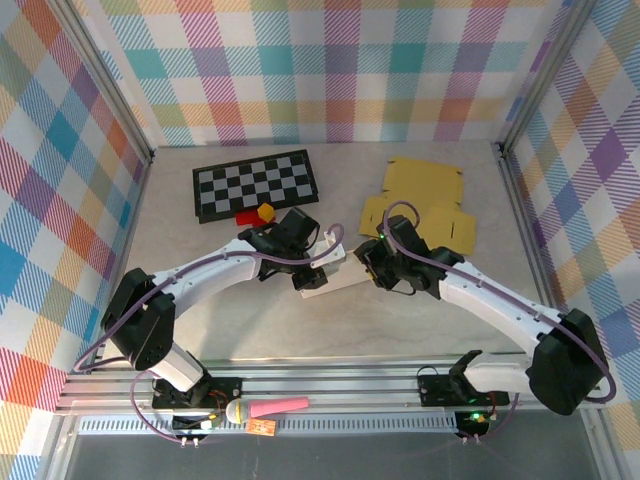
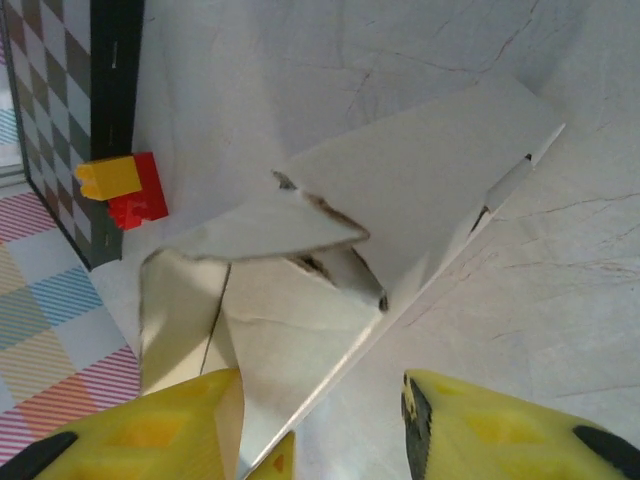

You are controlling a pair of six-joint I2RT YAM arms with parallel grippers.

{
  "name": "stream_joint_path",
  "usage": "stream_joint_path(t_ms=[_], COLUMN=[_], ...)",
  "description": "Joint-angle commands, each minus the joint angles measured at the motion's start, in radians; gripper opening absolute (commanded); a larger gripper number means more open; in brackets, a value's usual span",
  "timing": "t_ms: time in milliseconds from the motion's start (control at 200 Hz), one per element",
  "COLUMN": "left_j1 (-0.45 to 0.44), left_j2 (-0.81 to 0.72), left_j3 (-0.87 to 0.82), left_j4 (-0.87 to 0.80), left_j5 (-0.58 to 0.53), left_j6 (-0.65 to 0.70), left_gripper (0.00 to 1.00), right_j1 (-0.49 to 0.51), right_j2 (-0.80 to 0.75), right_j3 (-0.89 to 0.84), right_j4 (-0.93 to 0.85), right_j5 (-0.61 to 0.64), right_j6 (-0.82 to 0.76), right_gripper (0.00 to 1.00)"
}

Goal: Fold the paper box

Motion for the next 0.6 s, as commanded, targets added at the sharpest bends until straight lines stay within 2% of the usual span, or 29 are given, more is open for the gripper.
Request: stream_joint_path(t_ms=[0,260,595], left_j1=[0.012,0.012,0.012], left_j2=[0.021,0.018,0.014], left_j3=[0.020,0.024,0.024], left_j4=[-0.037,-0.036,-0.025], left_j5=[0.023,0.014,-0.003], left_j6=[-0.005,-0.014,-0.023], left_gripper=[0.36,0.40,0.38], right_j1=[0.008,0.010,0.011], right_j2=[0.025,0.067,0.097], right_j3=[0.017,0.007,0.067], right_j4=[0.024,-0.017,-0.135], right_j5=[0.000,-0.003,-0.020], right_j6=[0.021,0.059,0.059], right_gripper=[0.43,0.26,0.20])
